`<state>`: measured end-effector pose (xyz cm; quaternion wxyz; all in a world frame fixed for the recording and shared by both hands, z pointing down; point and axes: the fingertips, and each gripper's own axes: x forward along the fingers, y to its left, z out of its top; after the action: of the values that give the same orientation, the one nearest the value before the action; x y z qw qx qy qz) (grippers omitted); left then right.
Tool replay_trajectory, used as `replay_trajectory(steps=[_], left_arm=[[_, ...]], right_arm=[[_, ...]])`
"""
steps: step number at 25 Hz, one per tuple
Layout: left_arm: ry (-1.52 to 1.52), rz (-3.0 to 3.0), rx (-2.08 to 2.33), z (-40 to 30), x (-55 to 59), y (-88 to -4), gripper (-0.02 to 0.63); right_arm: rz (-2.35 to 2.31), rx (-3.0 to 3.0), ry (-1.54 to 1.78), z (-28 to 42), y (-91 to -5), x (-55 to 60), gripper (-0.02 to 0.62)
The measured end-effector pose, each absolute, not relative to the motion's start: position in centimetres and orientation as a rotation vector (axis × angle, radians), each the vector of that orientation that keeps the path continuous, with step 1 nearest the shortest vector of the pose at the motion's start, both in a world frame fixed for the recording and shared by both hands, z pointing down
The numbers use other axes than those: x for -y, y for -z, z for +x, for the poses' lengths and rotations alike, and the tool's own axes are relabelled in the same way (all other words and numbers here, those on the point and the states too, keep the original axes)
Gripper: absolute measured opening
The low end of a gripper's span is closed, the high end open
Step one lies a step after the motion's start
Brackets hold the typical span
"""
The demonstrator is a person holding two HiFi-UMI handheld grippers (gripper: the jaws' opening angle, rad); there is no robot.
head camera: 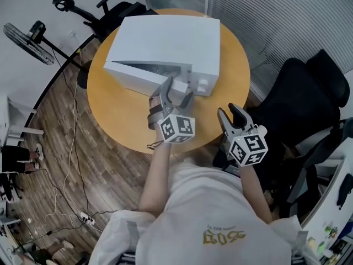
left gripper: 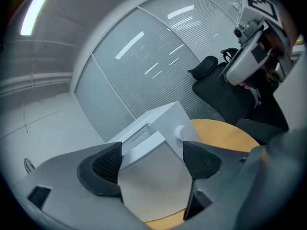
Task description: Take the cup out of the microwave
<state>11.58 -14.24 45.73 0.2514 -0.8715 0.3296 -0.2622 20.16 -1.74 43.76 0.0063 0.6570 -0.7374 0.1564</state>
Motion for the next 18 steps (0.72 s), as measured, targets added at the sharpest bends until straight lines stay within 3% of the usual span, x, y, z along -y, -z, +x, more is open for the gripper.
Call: replay_trajectory(steps=[18], left_arm=[[0.689,-2.338,-0.968,8.3,12.0,-45.7,0.400]], right_arm=[[1.957,2.384,-0.537,17.8,-44.6,1.0,0.149]])
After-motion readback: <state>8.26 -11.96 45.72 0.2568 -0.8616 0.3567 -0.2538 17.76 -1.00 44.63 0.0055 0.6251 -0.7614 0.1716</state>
